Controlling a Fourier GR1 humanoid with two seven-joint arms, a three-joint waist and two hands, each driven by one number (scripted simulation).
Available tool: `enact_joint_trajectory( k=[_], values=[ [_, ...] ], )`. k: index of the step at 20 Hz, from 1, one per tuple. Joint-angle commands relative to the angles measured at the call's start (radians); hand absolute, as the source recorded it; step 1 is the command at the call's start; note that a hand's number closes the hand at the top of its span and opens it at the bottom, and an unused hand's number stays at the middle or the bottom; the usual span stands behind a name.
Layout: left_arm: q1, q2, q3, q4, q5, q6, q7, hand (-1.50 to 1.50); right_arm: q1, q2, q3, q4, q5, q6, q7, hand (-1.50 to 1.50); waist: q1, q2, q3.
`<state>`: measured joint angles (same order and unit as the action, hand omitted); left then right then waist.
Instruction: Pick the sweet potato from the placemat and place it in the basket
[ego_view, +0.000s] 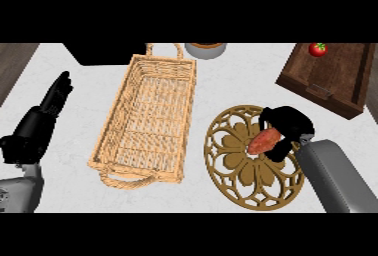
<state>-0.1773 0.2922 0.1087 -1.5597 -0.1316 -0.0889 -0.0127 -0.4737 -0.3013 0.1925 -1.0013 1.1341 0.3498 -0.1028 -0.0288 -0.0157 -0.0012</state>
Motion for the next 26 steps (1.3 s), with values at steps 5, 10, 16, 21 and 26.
enact_joint_trajectory(
  k=[5,10,16,21,26],
  values=[
    [-0.002,0.014,0.009,-0.035,0.019,-0.027,0.013,0.00,0.049,0.021,-0.168,-0.065,0.043,-0.267,0.305,1.50,0.024,0.012,0.001],
    [0.021,0.013,0.022,-0.013,0.015,-0.020,-0.011,0.00,0.024,0.108,-0.258,-0.276,-0.084,-0.402,0.284,1.50,0.010,0.005,0.001],
    [-0.033,-0.017,-0.015,-0.011,-0.003,-0.005,0.048,0.00,-0.104,0.205,-0.335,-0.496,-0.352,-0.307,0.240,1.50,0.003,0.005,0.002],
    [-0.010,-0.005,-0.006,-0.007,-0.014,-0.013,-0.002,0.00,-0.218,0.208,-0.287,-0.710,-0.389,-0.135,0.429,1.50,0.018,0.009,0.000],
    [-0.035,-0.031,-0.013,0.047,-0.024,0.001,-0.017,0.00,-0.427,0.289,-0.265,-0.725,-0.456,-0.037,0.643,1.50,0.025,0.013,0.000]
  ],
)
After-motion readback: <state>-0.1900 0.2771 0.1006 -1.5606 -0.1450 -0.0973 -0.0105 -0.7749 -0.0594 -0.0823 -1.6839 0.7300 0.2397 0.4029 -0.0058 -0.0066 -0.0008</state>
